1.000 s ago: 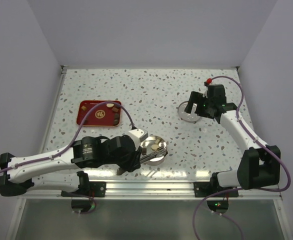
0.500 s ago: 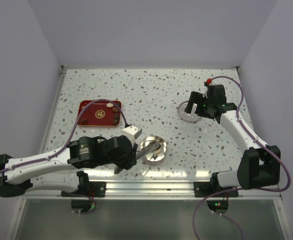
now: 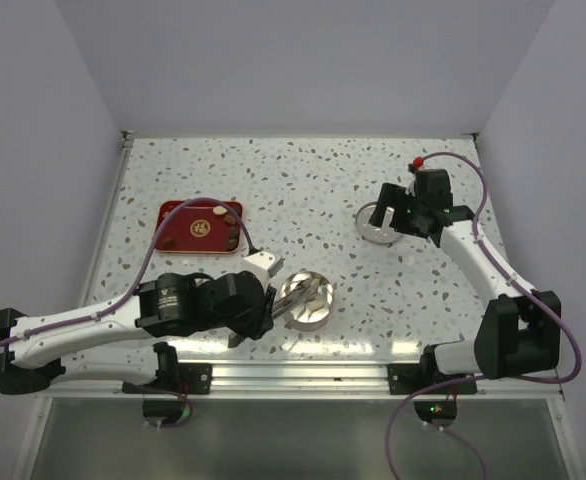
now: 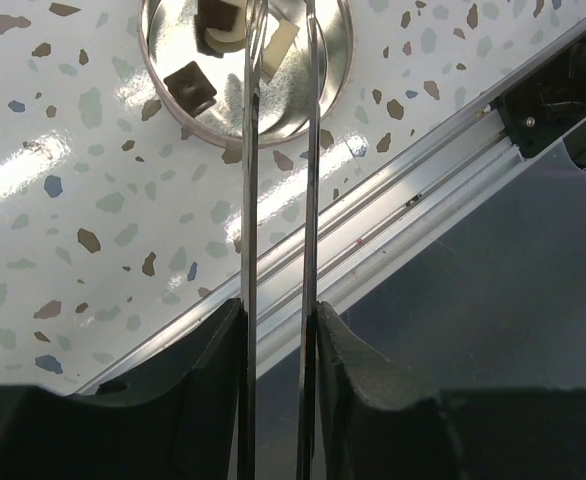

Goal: Pack the chocolate

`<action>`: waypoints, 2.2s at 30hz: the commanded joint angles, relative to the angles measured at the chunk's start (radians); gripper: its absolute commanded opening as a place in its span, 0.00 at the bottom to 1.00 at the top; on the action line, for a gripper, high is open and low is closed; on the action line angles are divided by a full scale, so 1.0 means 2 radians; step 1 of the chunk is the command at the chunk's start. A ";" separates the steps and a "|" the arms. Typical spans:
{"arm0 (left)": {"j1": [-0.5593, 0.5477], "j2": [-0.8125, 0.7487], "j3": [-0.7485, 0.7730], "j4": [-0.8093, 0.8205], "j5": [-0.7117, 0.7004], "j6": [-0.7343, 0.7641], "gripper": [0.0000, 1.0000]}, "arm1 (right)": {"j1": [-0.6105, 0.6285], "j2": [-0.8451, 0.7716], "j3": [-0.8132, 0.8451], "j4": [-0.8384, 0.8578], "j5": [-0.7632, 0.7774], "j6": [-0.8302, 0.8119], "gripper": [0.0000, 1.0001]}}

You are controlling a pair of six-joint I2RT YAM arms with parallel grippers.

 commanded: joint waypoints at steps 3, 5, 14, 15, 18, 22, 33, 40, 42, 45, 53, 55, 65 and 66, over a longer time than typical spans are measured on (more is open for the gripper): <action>-0.003 -0.004 0.014 -0.001 -0.013 -0.010 0.38 | -0.001 0.005 0.015 0.000 -0.007 0.000 0.97; -0.003 -0.005 0.020 -0.012 -0.034 -0.016 0.34 | -0.001 0.005 0.015 0.000 -0.008 0.000 0.97; 0.124 0.031 0.084 0.012 -0.080 0.058 0.33 | -0.002 0.018 0.029 0.002 -0.015 0.001 0.97; 0.165 0.036 0.086 0.020 -0.080 0.080 0.34 | -0.001 0.018 0.033 0.001 -0.016 0.001 0.97; 0.270 0.054 0.089 0.040 -0.056 0.118 0.34 | 0.000 0.018 0.036 0.000 -0.018 0.000 0.97; 0.390 0.066 0.074 0.068 -0.009 0.158 0.34 | -0.001 0.015 0.036 -0.003 -0.018 -0.002 0.97; 0.492 0.078 0.037 0.105 0.048 0.255 0.35 | -0.001 -0.003 0.019 -0.012 -0.009 -0.010 0.97; 0.504 0.071 -0.013 0.120 0.085 0.262 0.35 | -0.001 -0.004 0.018 -0.013 -0.006 -0.011 0.97; 0.507 0.068 -0.021 0.124 0.085 0.259 0.36 | -0.001 -0.003 0.017 -0.013 -0.008 -0.010 0.97; 0.509 0.069 -0.033 0.136 0.085 0.259 0.36 | -0.001 -0.001 0.017 -0.012 -0.010 -0.010 0.97; 0.525 0.090 -0.047 0.162 0.059 0.270 0.38 | -0.001 -0.004 0.016 -0.015 -0.006 -0.011 0.97; 0.528 0.094 -0.052 0.174 0.056 0.273 0.38 | -0.001 -0.005 0.016 -0.017 -0.005 -0.012 0.97; 0.540 0.130 -0.061 0.217 0.067 0.297 0.39 | -0.001 -0.004 0.020 -0.020 -0.001 -0.015 0.97; 0.541 0.132 -0.061 0.221 0.066 0.298 0.39 | -0.001 -0.004 0.021 -0.022 -0.001 -0.016 0.97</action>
